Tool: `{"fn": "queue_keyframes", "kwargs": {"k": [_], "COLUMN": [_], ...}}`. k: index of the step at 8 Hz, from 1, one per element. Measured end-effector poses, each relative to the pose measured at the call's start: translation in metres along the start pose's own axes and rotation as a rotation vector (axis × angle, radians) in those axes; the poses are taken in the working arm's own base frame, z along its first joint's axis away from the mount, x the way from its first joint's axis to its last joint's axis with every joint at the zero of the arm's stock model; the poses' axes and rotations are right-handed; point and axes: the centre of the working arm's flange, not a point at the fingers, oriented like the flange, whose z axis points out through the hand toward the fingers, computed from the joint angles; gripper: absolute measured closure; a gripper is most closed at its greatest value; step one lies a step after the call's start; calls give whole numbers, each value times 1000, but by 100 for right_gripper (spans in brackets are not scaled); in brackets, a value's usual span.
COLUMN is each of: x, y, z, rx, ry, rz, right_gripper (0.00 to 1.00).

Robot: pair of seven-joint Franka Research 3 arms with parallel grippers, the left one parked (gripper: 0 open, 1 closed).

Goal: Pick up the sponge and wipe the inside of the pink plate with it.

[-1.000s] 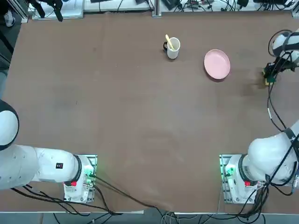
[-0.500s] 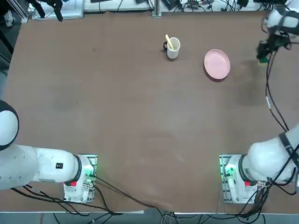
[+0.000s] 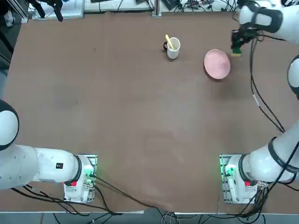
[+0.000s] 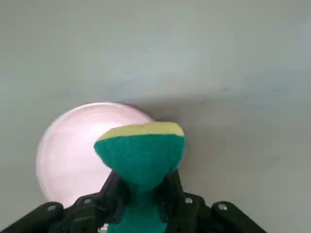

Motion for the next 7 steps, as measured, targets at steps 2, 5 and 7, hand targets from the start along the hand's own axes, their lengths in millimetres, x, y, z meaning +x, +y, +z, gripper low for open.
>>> {"fn": "queue_keyframes", "kwargs": {"k": [2,5,7], "x": [-2,2,0], "y": [-34,-42,-55], "z": [38,94,107], "rx": [14,-4,-8], "ry": [-29,-29,-28], "rz": [5,22,39], "right_gripper": [62,60,59]}}
